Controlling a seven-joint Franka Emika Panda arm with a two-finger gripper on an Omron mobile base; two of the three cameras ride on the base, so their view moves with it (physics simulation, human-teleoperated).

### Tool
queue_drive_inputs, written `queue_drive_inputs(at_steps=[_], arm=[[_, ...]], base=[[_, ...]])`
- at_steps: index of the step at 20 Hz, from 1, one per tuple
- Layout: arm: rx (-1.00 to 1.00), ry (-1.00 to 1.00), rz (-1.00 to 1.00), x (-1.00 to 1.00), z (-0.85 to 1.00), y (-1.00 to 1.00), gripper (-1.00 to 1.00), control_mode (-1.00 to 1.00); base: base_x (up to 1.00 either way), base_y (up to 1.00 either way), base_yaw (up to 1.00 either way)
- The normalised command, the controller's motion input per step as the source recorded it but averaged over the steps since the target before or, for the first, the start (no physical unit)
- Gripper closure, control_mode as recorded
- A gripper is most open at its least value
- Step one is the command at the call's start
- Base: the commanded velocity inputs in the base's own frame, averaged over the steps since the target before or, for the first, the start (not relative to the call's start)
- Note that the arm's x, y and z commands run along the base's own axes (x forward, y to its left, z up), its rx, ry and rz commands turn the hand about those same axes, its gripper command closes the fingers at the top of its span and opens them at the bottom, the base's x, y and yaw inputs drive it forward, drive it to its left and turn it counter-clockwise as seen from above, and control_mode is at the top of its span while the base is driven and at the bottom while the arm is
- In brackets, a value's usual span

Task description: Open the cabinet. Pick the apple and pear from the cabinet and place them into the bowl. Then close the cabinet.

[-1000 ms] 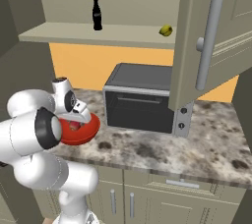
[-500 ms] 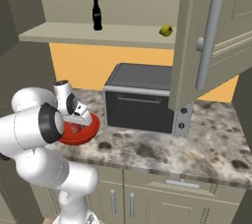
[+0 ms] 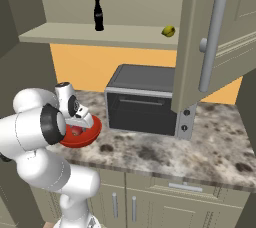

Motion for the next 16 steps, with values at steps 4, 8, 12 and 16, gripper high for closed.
queue_drive_inputs(at_steps=[4,8,12,16], arm=[[0.0,0.0,0.0,0.0,0.01,0.0,-1.0,-1.0],[0.0,0.0,0.0,0.0,0.16,0.0,-1.0,-1.0],[0.0,0.0,0.0,-0.08,0.3,0.0,-1.0,-1.0],[0.0,-0.03,0.0,-0.33,0.47,-0.02,-1.0,-1.0]], base=[[0.0,0.0,0.0],[0.0,0.0,0.0],[0.0,0.0,0.0],[0.0,0.0,0.0]])
